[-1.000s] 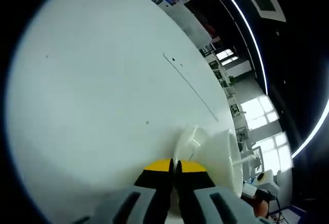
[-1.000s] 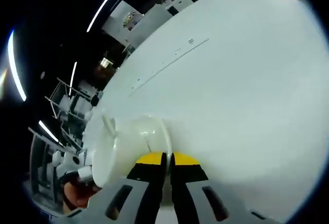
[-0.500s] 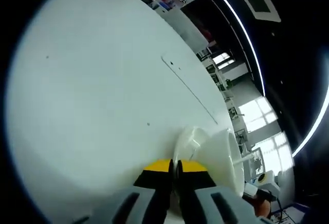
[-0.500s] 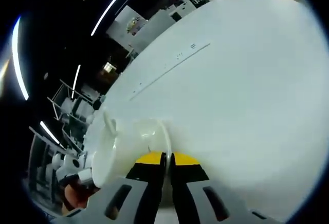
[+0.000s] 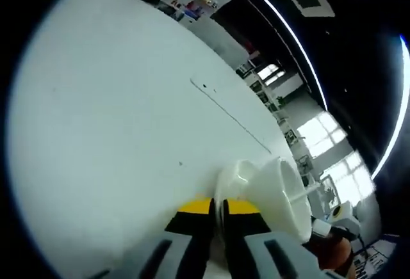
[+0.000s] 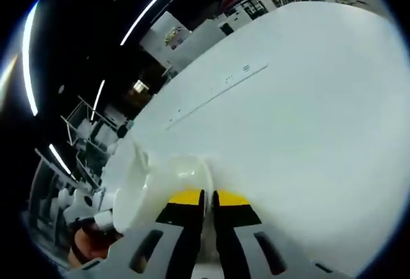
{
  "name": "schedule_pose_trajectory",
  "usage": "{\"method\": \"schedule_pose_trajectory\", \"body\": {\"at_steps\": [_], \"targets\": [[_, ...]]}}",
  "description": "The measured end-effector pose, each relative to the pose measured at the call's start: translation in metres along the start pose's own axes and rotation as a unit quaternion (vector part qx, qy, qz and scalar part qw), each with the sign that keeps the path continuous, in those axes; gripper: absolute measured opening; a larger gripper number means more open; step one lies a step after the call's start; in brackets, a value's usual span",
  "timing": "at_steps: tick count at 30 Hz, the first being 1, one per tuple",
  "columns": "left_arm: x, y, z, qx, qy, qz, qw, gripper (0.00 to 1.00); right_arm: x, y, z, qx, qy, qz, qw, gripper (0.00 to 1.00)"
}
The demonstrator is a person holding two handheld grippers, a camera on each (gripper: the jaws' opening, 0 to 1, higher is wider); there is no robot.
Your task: Tidy tabletop coffee trays, cups and spoons，present forward
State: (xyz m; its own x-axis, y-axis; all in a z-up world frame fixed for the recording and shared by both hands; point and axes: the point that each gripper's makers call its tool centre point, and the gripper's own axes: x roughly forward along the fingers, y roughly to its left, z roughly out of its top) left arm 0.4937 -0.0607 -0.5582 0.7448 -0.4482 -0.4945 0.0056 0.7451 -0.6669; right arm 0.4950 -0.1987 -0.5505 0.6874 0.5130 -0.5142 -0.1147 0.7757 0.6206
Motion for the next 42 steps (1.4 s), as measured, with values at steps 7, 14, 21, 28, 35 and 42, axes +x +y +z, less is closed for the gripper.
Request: {"method": "schedule_pose_trajectory", "body": {"at_steps": [7, 14, 21, 28, 35, 42], "targets": [[-0.015, -0.009, 0.025, 0.053, -0.07, -0.017, 0.996, 0.1, -0.017, 0.008, 0.015, -0.032, -0.023, 0.008, 0.9992, 0.1], [-0.045, -0.012, 0.045, 0.154, -0.127, 0.005, 0.9798, 0.1, -0.049, 0.023, 0.041, -0.132, -0.078, 0.017, 0.988, 0.12], [-0.085, -0.014, 0.053, 0.183, -0.148, 0.005, 0.9719, 0.09, -0.093, 0.041, 0.046, -0.191, -0.097, 0.041, 0.9759, 0.12], [-0.125, -0.015, 0.064, 0.215, -0.178, 0.007, 0.9602, 0.09, -0.13, 0.045, 0.047, -0.238, -0.12, 0.042, 0.9629, 0.14], [-0.165, -0.02, 0.067, 0.246, -0.208, -0.001, 0.9467, 0.09, -0.168, 0.053, 0.05, -0.29, -0.155, 0.042, 0.9436, 0.18], [-0.203, -0.02, 0.068, 0.265, -0.235, -0.015, 0.9351, 0.09, -0.21, 0.054, 0.055, -0.311, -0.215, 0.043, 0.9247, 0.19]]}}
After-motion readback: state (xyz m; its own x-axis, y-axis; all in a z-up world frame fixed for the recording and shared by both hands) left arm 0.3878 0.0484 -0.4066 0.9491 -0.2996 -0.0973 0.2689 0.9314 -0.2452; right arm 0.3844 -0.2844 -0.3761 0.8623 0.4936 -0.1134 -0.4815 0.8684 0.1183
